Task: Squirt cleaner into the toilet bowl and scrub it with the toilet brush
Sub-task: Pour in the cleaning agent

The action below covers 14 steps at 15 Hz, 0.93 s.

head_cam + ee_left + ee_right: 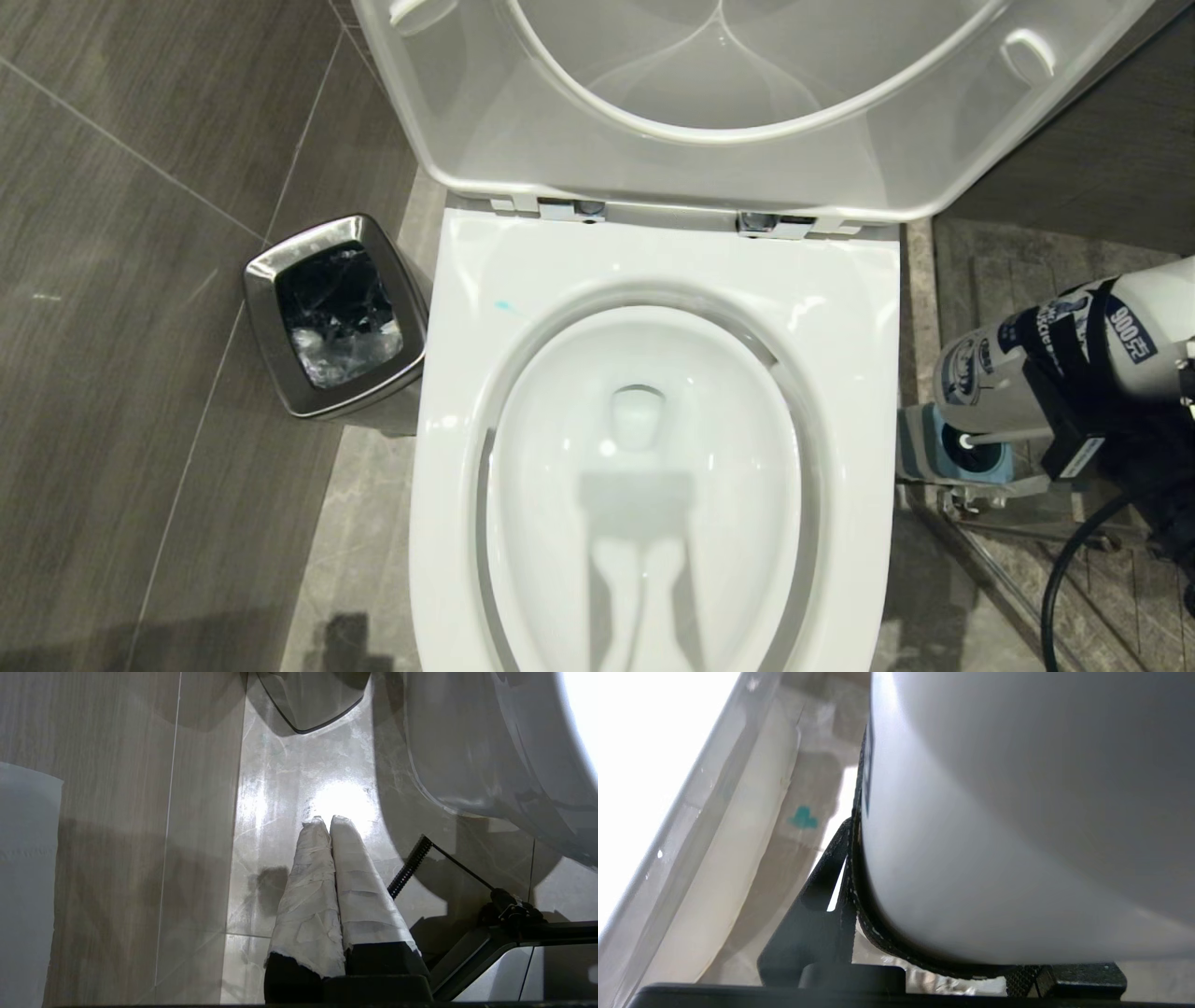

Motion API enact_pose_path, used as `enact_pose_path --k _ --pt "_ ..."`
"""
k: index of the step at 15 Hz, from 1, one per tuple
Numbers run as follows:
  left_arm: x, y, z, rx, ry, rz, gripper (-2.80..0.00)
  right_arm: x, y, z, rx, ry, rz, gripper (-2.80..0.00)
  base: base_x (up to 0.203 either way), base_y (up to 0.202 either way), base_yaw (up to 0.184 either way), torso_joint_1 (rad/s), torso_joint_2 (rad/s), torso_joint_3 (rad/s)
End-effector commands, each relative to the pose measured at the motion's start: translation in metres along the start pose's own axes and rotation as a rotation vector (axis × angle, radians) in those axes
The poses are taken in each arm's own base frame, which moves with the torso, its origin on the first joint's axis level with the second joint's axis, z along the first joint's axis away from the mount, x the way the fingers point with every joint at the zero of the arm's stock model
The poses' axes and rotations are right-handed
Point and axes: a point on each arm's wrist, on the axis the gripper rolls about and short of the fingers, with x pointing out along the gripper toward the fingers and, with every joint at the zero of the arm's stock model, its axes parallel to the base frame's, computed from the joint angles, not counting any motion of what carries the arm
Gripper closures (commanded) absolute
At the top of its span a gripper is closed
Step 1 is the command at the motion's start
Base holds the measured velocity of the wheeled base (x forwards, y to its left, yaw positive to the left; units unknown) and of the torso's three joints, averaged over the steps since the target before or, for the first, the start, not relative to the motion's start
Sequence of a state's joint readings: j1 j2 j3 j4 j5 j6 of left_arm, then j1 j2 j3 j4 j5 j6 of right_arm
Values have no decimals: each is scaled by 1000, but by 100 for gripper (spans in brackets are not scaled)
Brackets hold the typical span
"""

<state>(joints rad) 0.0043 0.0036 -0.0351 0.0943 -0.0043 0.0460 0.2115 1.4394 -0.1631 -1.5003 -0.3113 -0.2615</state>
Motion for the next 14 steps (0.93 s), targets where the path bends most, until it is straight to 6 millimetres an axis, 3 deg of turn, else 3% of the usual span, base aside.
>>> enact_pose_path --k 1,4,9,14 --pt "0 0 0 0 0 0 0 -6 -8 23 2 -85 -19 0 0 0 0 0 0 0" --pt "0 0 0 0 0 0 0 -18 -20 53 2 -122 -26 0 0 0 0 0 0 0" --pt "0 0 0 0 0 0 0 -34 -39 106 35 -31 2 0 0 0 0 0 0 0" --pt "0 0 0 0 0 0 0 -32 -44 129 28 8 64 0 0 0 0 0 0 0"
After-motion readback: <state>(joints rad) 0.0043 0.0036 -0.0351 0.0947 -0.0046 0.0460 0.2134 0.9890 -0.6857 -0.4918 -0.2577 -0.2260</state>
